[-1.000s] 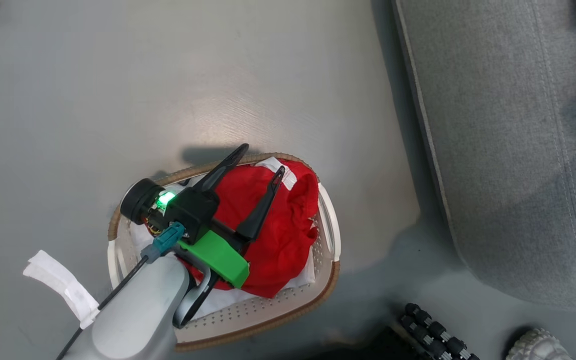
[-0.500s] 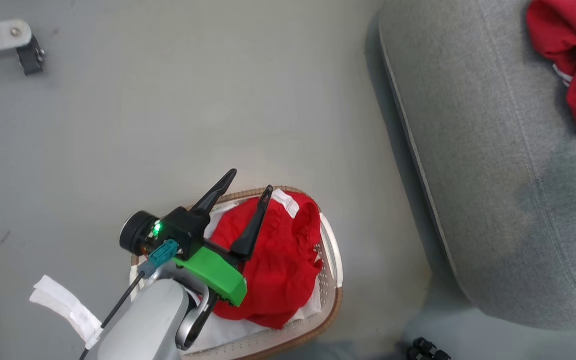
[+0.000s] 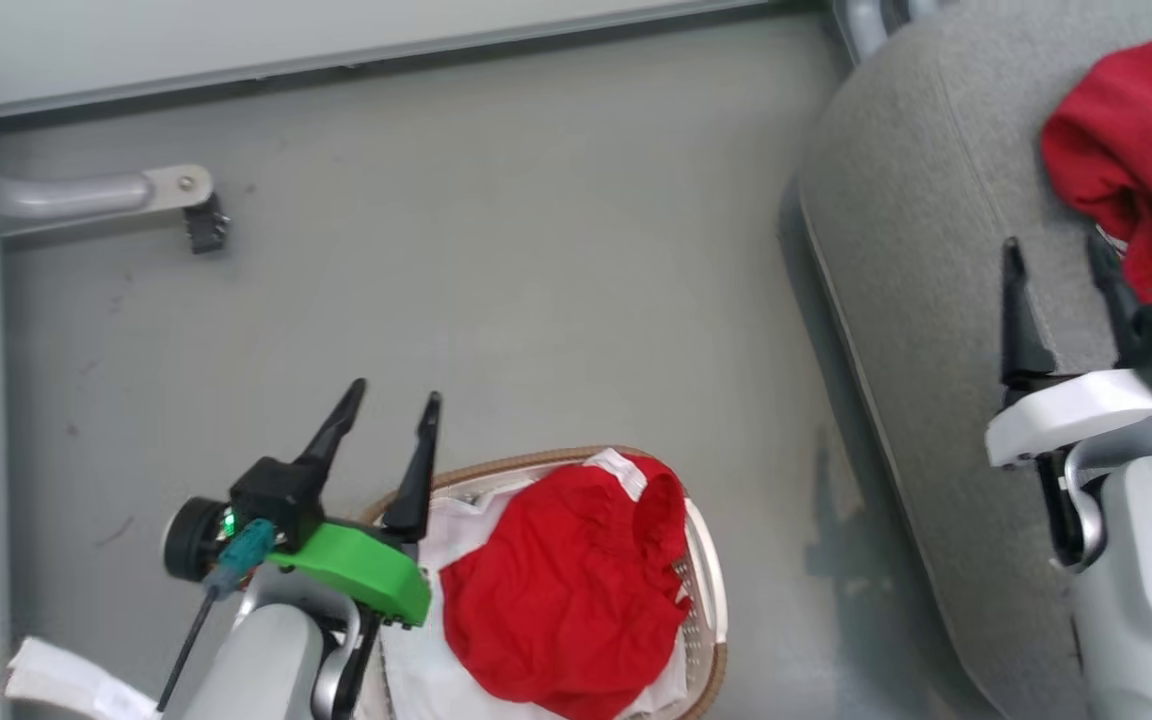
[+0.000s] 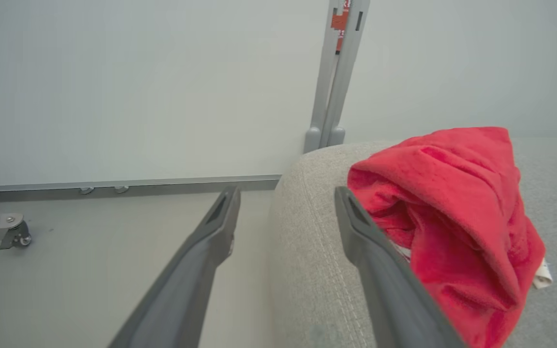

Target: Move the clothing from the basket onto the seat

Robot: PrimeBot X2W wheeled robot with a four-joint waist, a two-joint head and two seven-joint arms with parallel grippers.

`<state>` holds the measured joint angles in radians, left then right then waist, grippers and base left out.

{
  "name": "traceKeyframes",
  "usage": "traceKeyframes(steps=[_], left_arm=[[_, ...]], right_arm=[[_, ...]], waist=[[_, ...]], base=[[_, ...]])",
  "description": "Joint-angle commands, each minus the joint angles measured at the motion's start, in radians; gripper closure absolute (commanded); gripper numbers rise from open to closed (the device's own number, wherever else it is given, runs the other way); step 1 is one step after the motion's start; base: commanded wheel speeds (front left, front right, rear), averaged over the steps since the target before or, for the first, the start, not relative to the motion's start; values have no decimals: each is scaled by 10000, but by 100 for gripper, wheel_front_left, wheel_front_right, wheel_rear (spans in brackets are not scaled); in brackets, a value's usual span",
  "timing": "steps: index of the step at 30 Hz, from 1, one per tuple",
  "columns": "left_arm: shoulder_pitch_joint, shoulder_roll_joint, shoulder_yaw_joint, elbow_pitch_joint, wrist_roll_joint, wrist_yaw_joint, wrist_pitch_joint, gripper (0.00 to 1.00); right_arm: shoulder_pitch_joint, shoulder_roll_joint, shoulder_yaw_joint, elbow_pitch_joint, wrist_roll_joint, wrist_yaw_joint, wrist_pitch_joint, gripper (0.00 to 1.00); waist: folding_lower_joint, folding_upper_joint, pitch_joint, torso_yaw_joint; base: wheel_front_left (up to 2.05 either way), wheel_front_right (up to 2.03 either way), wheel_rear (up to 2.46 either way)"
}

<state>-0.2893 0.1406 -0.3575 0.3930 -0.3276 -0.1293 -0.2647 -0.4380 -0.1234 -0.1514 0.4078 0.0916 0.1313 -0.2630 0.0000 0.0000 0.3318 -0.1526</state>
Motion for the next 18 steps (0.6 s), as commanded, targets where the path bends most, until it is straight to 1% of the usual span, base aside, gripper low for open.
traceKeyframes(steps=[1,5,9,13,18], left_arm=[[313,-98,382,34,193,-21,7,0],[668,-352,1344,57,628,-22,5,0],[971,-512,2098,-8,888,-22,5,0],[1244,-639,2597,-118,1116,-23,5,0],[1639,-764,2938,-207,1240,-23,5,0]], right_arm=[[232,75,154,-143,162,-10,-25,0],[471,299,562,-329,545,-9,-23,0],[795,422,901,-388,695,-9,-23,0],[1187,500,1223,-318,651,-9,-23,0],[1652,552,1400,-190,718,-9,-24,0]], waist=[[0,0,-648,634],[0,0,-963,927],[0,0,-1269,1172],[0,0,-1591,1352],[0,0,-1959,1419]], base=[[0,0,0],[0,0,0],[0,0,0],[0,0,0],[0,0,0]])
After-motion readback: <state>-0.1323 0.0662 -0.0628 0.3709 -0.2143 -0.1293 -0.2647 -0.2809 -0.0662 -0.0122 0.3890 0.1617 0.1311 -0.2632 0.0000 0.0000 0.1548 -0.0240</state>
